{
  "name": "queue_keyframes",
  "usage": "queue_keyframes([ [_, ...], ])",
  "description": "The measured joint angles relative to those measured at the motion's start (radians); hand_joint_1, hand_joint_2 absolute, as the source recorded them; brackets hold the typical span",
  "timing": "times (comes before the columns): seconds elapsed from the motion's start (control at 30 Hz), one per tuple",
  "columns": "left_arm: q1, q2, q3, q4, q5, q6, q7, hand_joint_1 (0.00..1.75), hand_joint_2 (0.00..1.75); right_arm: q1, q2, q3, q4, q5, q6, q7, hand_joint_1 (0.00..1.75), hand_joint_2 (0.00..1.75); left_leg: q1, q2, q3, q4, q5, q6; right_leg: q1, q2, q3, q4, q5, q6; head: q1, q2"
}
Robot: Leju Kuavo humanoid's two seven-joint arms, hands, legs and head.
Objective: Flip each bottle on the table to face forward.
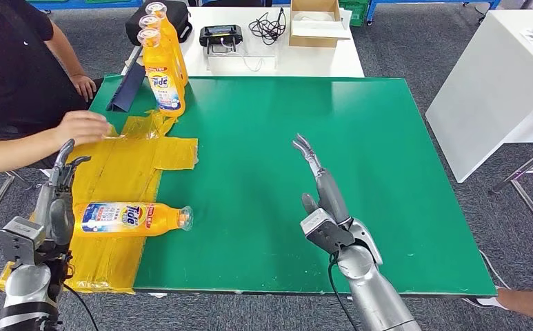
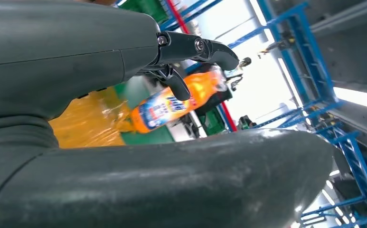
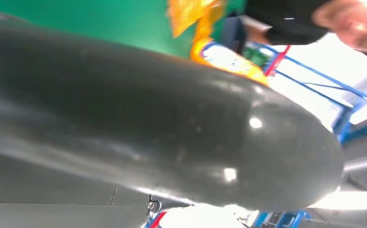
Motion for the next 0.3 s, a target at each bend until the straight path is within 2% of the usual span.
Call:
queue_keyframes([
  [0.13,-0.014,-0.018,-0.071,-0.036,-0.051,0.042,0.011,0.00,0.00,0.022,0.048,-0.013,-0.036,-0.025,-0.001,-0.011,0.00,0.00,0.000,0.001,0.000,0.000,0.000,0.000,0.000,0.000,0.000,0.000,0.000,0.000,0.000,0.000],
  [0.3,-0.022,-0.035,-0.122,-0.055,-0.075,0.047,0.018,0.00,0.00,0.034,0.076,-0.024,-0.068,-0.027,-0.011,-0.031,0.00,0.00,0.000,0.001,0.000,0.000,0.000,0.000,0.000,0.000,-0.001,0.000,0.000,0.000,0.000,0.000],
])
